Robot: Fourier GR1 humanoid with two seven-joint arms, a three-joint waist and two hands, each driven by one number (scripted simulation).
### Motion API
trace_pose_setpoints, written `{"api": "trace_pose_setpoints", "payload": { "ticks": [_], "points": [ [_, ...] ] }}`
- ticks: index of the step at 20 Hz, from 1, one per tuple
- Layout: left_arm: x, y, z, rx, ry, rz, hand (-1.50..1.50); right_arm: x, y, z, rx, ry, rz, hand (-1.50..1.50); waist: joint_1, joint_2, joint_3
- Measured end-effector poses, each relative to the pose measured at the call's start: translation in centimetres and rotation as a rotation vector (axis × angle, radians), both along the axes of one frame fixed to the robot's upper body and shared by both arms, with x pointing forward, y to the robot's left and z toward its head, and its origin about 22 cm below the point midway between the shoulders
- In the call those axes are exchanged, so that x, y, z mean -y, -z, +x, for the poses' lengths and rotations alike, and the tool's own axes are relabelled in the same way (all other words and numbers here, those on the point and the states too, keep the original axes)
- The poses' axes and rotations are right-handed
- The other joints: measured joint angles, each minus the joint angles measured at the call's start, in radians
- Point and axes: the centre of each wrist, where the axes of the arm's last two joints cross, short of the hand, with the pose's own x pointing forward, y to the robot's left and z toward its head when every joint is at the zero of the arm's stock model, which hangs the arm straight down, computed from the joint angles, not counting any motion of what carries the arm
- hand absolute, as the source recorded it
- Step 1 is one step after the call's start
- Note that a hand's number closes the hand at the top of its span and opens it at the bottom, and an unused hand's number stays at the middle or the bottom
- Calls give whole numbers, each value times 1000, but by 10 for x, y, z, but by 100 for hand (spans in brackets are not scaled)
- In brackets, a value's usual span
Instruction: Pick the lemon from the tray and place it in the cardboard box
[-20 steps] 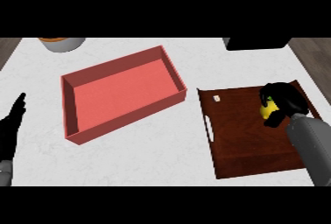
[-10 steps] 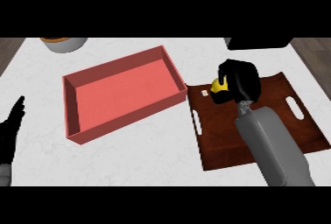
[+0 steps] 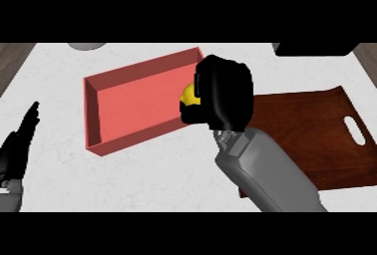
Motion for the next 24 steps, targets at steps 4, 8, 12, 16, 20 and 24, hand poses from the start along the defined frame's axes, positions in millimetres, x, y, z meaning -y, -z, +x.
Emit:
{"api": "trace_pose_setpoints", "payload": {
  "ticks": [4,8,12,16,20,24],
  "points": [
    [10,0,3,8,28,-1,0,-28,-26,4,17,18,66,150,24,10,1],
    [10,-1,8,15,40,5,0,-42,-39,25,6,21,121,150,38,17,1],
    [16,-3,15,20,52,4,0,-45,-42,52,-28,39,192,150,50,22,1],
    [20,-3,16,28,68,1,0,-47,-41,79,-63,65,234,150,65,28,1],
    [21,-13,25,35,80,-2,0,-45,-32,101,-89,102,245,150,80,34,0],
    [26,-10,25,33,97,2,0,-39,-15,115,-108,160,235,150,96,40,0]
  ]
}}
